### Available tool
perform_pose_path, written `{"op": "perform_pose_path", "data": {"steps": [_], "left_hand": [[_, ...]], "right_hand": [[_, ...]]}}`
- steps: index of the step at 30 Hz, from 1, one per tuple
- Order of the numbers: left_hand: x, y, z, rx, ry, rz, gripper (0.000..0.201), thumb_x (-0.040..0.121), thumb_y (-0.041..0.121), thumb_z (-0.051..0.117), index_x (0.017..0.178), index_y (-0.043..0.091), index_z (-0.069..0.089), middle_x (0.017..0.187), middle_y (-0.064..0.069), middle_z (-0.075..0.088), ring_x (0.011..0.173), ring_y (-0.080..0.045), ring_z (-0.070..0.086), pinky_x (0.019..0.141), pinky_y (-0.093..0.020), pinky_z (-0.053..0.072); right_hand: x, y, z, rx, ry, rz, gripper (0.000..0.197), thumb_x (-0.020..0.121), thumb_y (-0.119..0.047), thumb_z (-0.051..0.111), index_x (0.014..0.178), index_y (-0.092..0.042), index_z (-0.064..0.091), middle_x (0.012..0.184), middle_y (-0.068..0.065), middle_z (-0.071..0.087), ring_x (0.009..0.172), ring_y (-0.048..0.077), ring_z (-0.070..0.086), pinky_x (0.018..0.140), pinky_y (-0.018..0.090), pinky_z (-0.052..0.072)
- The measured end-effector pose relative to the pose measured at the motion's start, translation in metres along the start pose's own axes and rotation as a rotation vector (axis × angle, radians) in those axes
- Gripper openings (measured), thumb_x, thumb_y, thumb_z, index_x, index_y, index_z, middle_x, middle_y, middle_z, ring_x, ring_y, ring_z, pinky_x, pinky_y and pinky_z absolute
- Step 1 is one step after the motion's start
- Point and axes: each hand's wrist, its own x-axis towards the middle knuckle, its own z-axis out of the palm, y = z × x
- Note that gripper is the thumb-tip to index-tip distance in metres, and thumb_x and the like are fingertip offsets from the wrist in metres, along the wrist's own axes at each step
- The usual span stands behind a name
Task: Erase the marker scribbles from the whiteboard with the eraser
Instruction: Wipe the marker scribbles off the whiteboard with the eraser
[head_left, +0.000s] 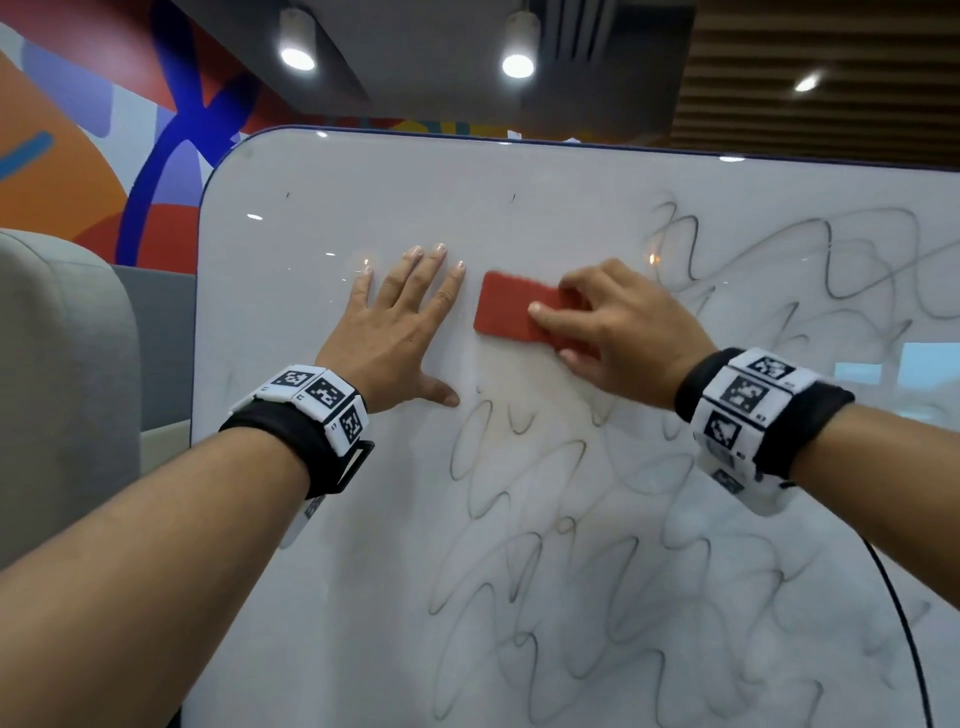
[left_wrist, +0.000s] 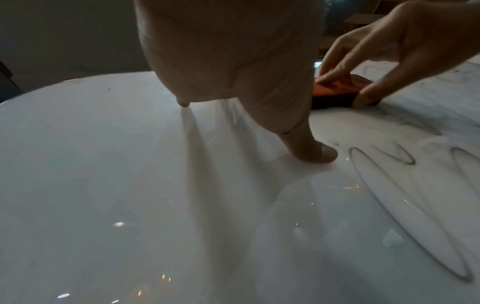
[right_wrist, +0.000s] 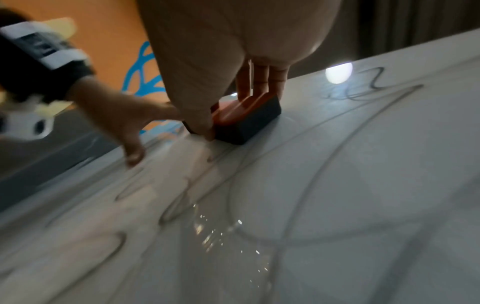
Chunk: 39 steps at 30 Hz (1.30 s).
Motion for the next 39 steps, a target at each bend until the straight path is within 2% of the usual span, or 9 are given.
{"op": "perform_pose_path", "data": {"steps": [4,8,11,17,21,25,27,31,39], "left_hand": [[-0.002,0.0,0.0,0.002,0.009,0.002,0.133,0.068,0.078,0.065,0.156,0.023,-0.017,0.164,-0.001,-0.021,0.151,-0.021,-0.017,0.122,-0.056,0.002],[-0.002,0.0,0.0,-0.002,0.004,0.003,0.134,0.067,0.078,0.066,0.155,0.023,-0.019,0.163,-0.001,-0.022,0.151,-0.021,-0.017,0.122,-0.055,0.002],[-0.002,0.0,-0.001,0.012,-0.005,0.002,0.134,0.067,0.079,0.064,0.155,0.023,-0.021,0.163,-0.001,-0.024,0.151,-0.022,-0.018,0.122,-0.055,0.002],[-0.004,-0.001,0.001,0.023,0.019,0.006,0.133,0.068,0.078,0.064,0.155,0.023,-0.019,0.164,-0.002,-0.02,0.151,-0.022,-0.015,0.122,-0.054,0.002],[-0.004,0.0,0.0,0.024,0.029,0.008,0.132,0.068,0.077,0.065,0.156,0.022,-0.016,0.164,-0.003,-0.018,0.152,-0.023,-0.013,0.122,-0.054,0.003],[-0.004,-0.001,-0.002,0.024,0.024,0.001,0.132,0.067,0.078,0.065,0.157,0.023,-0.013,0.165,-0.002,-0.015,0.152,-0.022,-0.011,0.122,-0.053,0.004],[-0.003,0.0,-0.004,0.002,0.038,-0.021,0.127,0.068,0.078,0.064,0.158,0.023,-0.008,0.165,-0.002,-0.009,0.152,-0.021,-0.007,0.122,-0.053,0.005],[0.0,0.005,-0.006,-0.038,0.097,-0.045,0.12,0.069,0.077,0.065,0.158,0.024,0.006,0.163,-0.003,0.006,0.149,-0.025,0.005,0.121,-0.053,0.008],[0.009,0.009,-0.005,-0.033,0.094,0.001,0.123,0.069,0.081,0.06,0.158,0.027,-0.004,0.165,-0.001,-0.007,0.151,-0.022,-0.006,0.122,-0.053,0.004]], "right_hand": [[-0.01,-0.015,0.01,0.025,0.074,0.118,0.049,0.074,-0.02,0.079,0.122,-0.013,0.068,0.108,0.021,0.061,0.089,0.039,0.057,0.071,0.044,0.054],[-0.037,-0.035,0.025,0.084,-0.017,-0.109,0.036,0.085,-0.021,0.062,0.119,-0.012,0.069,0.103,0.02,0.062,0.082,0.035,0.057,0.065,0.042,0.053],[-0.031,-0.022,0.017,0.05,-0.066,-0.209,0.04,0.081,-0.021,0.069,0.121,-0.015,0.068,0.106,0.018,0.063,0.085,0.035,0.058,0.066,0.043,0.053],[-0.003,-0.007,0.0,0.004,0.018,0.078,0.051,0.074,-0.02,0.08,0.123,-0.013,0.067,0.108,0.022,0.061,0.09,0.04,0.058,0.071,0.045,0.054],[-0.025,-0.039,0.024,0.083,-0.014,-0.117,0.043,0.075,-0.017,0.076,0.117,-0.012,0.07,0.101,0.02,0.063,0.08,0.036,0.058,0.062,0.041,0.053],[-0.017,-0.018,0.015,0.052,-0.057,-0.2,0.041,0.077,-0.018,0.07,0.118,-0.014,0.07,0.103,0.019,0.064,0.082,0.037,0.059,0.065,0.042,0.054],[-0.003,0.007,0.0,0.033,0.002,-0.084,0.038,0.081,-0.018,0.066,0.119,-0.014,0.069,0.104,0.021,0.063,0.084,0.038,0.058,0.068,0.044,0.053],[0.004,0.031,-0.019,-0.017,0.085,0.259,0.052,0.079,-0.019,0.078,0.128,-0.012,0.064,0.112,0.025,0.058,0.098,0.044,0.055,0.075,0.049,0.053],[-0.035,-0.007,0.012,0.048,-0.032,-0.158,0.04,0.083,-0.024,0.054,0.118,-0.015,0.071,0.105,0.017,0.065,0.083,0.034,0.059,0.065,0.039,0.053]]}}
